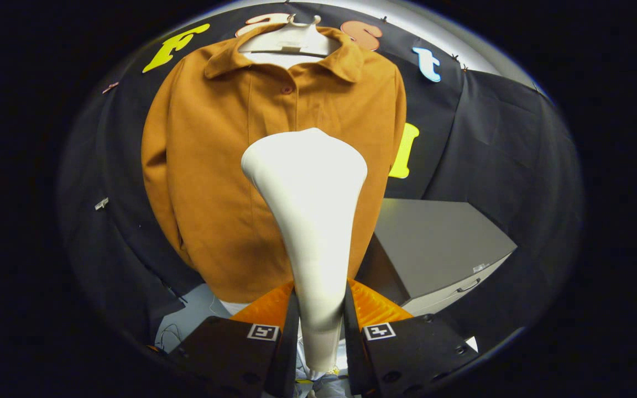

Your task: Iron the clothes twice with a garment steamer, once on the left side and once on the right side.

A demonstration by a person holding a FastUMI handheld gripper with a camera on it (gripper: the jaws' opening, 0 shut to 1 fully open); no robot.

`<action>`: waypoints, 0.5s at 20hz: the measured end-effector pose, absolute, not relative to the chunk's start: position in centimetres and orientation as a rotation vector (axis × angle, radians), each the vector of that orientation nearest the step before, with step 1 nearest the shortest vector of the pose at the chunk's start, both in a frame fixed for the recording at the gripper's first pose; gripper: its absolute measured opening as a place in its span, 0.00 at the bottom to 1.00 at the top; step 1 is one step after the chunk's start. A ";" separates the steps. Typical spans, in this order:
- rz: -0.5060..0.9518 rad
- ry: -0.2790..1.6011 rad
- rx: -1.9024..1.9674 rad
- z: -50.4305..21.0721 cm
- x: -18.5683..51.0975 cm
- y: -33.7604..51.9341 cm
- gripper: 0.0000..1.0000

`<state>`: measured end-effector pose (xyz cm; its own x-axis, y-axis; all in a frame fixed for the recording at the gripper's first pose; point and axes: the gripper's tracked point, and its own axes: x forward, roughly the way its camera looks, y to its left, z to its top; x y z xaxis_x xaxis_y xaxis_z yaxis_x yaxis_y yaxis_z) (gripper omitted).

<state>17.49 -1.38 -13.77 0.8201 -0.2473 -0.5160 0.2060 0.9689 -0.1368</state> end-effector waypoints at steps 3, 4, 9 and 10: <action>-0.266 0.483 -0.070 -10.2 18.0 -2.6 0.41; -0.273 0.458 -0.068 -9.1 17.8 -3.2 0.41; -0.307 0.348 -0.053 -4.7 17.5 -5.6 0.41; -0.311 0.333 -0.050 -4.1 17.5 -6.0 0.41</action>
<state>17.50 -6.03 -4.09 0.8978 -0.3085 -0.3143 0.2922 0.9512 -0.0990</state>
